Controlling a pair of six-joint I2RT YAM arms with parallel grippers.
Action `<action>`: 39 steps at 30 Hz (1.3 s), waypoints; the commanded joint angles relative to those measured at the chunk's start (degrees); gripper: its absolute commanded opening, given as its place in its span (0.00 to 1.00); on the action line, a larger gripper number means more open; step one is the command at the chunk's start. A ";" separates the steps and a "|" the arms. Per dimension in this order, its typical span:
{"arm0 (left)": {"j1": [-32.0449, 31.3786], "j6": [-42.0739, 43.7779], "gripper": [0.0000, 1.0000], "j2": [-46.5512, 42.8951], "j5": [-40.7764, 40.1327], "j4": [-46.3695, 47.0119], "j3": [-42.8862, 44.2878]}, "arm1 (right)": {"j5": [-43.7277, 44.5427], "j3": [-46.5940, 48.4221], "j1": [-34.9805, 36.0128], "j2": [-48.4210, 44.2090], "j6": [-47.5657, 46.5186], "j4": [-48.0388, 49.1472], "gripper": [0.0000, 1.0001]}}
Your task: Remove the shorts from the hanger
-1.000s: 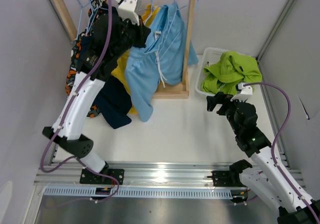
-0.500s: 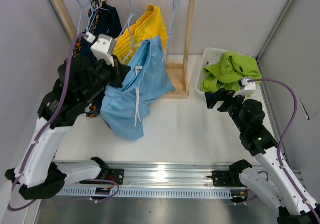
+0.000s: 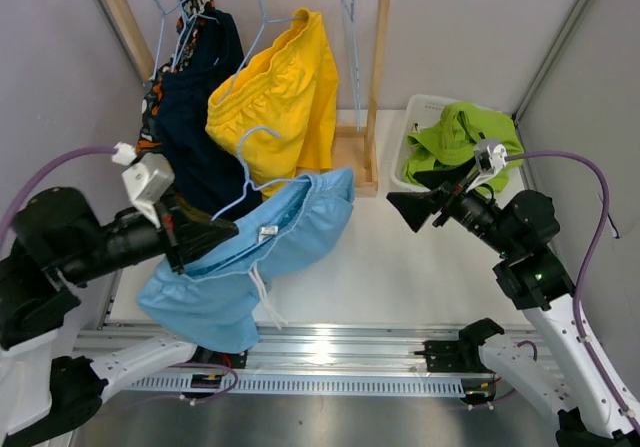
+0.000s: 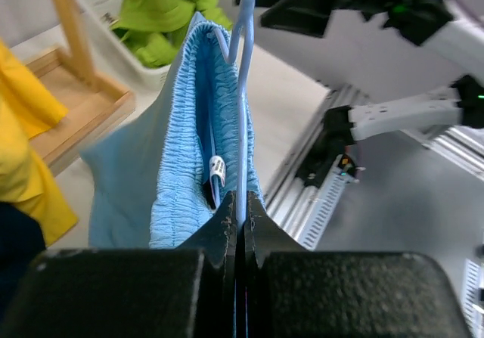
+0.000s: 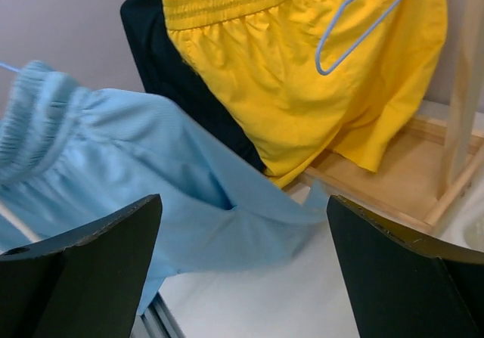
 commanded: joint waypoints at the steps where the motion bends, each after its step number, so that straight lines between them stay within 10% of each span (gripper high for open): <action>1: -0.49 -3.55 0.00 -0.26 8.62 6.34 5.12 | -3.47 2.89 0.80 1.48 0.94 1.88 1.00; 16: -0.67 -2.42 0.00 2.99 5.56 8.29 6.36 | 6.54 4.47 16.87 6.14 -0.36 5.93 1.00; 27: -0.67 0.05 0.00 4.13 -9.99 3.63 9.96 | 38.62 5.88 19.43 -2.29 -3.72 -9.19 1.00; 39: -0.67 -0.39 0.00 5.72 -5.70 6.00 9.62 | 24.32 0.17 19.43 -0.20 -3.02 2.40 1.00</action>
